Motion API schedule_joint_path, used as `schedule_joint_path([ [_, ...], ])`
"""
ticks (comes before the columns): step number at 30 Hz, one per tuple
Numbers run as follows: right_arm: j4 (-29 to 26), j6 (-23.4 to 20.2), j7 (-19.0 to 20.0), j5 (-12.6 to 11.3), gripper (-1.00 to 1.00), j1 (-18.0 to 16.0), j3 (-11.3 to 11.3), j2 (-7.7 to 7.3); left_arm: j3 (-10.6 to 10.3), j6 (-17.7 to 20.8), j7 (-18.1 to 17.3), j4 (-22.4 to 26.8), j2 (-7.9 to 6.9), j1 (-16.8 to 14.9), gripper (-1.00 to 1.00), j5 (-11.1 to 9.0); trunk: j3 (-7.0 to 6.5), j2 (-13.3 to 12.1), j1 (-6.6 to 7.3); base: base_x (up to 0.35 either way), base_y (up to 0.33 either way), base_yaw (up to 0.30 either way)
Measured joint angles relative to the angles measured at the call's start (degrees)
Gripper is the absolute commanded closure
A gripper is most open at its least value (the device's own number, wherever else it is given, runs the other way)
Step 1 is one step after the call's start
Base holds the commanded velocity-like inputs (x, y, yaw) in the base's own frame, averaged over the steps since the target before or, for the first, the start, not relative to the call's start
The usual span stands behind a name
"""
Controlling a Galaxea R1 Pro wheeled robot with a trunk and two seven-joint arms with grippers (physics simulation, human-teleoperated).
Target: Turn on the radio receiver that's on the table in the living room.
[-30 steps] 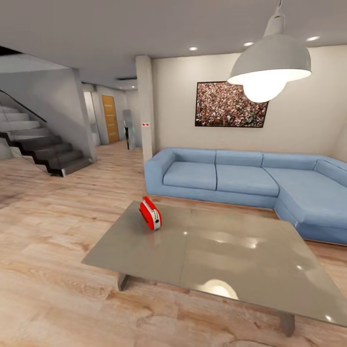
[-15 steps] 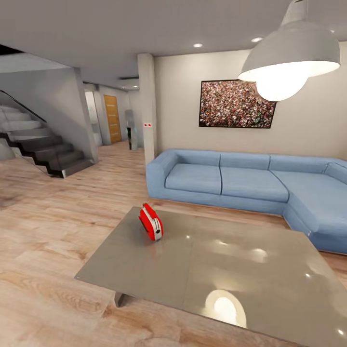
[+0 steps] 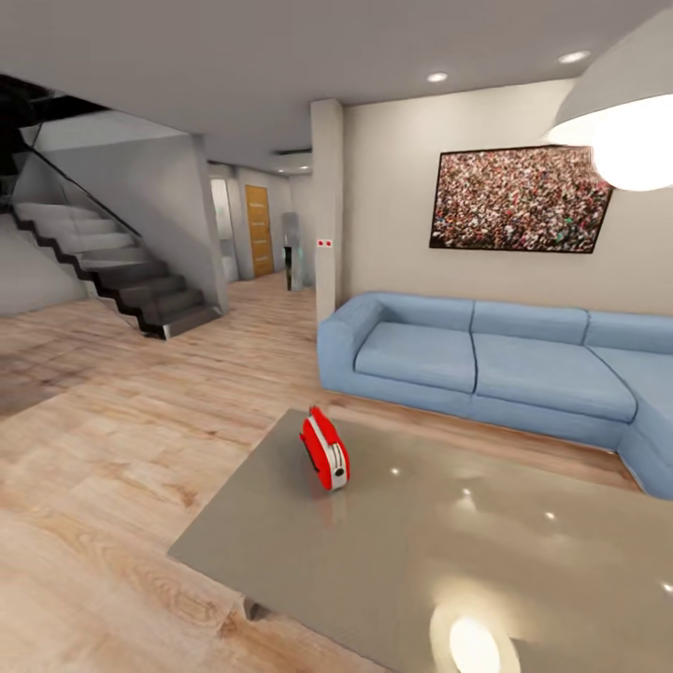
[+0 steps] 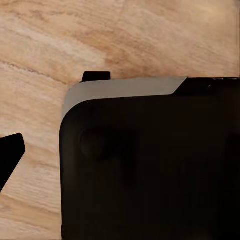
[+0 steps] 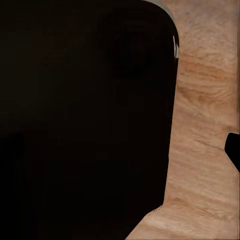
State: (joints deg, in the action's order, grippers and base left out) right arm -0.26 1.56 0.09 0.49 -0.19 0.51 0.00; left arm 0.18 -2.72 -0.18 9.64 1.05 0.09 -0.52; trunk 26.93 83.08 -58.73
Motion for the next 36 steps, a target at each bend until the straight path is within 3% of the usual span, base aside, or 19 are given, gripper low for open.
schedule_joint_path([
  [21,0.0,-0.04,0.0,-0.05,-1.0,0.02,-0.07,0.0,0.0,0.0,0.0,0.01,0.0,0.0,-1.0,0.08,0.0,0.0,0.0,0.317,0.0,0.009],
  [36,0.0,0.0,-0.05,-0.05,-1.0,0.0,-0.14,0.0,0.05,-0.05,0.0,0.03,0.0,-0.02,-1.0,0.17,0.0,0.0,0.0,0.039,0.0,-0.053],
])
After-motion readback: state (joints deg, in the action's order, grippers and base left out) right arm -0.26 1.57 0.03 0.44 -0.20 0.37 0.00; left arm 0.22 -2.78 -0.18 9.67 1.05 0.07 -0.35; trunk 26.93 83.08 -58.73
